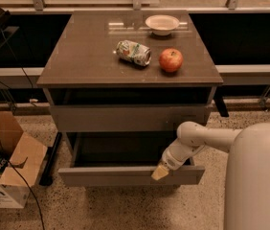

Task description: Open middle drawer

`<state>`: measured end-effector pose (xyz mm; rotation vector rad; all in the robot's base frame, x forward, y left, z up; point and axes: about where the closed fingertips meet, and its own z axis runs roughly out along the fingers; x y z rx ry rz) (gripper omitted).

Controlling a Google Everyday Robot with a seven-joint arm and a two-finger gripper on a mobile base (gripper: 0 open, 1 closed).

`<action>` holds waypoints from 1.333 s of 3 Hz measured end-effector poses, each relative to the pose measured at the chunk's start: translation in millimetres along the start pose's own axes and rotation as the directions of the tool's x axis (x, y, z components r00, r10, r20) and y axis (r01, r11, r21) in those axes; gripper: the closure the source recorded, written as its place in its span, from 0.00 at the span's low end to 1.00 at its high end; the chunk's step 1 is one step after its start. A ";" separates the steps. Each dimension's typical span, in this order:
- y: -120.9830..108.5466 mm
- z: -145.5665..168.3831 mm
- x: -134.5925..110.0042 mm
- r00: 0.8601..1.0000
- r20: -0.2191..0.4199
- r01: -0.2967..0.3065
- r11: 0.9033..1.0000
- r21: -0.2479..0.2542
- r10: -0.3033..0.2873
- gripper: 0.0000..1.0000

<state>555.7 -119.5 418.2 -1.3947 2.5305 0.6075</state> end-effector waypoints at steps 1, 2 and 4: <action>-0.3 -0.1 -0.2 1.000 0.000 0.000 1.000 0.000 0.000 0.02; 3.1 2.4 1.2 0.999 -0.030 0.017 1.000 -0.003 -0.017 0.00; 28.4 19.7 34.2 0.990 -0.141 0.011 0.996 -0.092 -0.024 0.17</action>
Offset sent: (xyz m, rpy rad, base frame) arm -0.0045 0.0013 0.0002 -0.0528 0.0114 0.0496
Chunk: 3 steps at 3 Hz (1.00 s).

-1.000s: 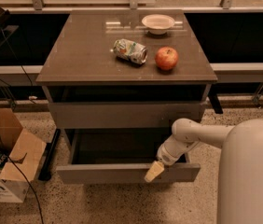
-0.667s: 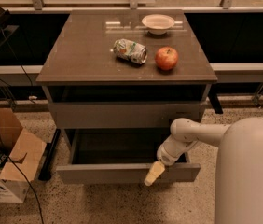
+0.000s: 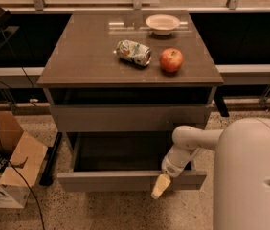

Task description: Open middle drawer

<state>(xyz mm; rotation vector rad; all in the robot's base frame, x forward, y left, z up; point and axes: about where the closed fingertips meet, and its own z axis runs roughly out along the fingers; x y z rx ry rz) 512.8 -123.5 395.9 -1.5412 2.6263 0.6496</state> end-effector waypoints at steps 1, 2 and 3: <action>19.0 1.3 10.3 1.000 -0.019 0.001 0.999 -0.040 -0.001 0.39; 56.9 1.7 37.6 0.999 -0.033 -0.018 0.995 -0.096 0.015 0.76; 60.0 1.2 43.1 0.999 -0.028 -0.038 0.993 -0.113 0.035 0.65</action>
Offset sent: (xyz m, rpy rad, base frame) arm -0.0908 -0.0080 0.0171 0.0216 0.1175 0.0271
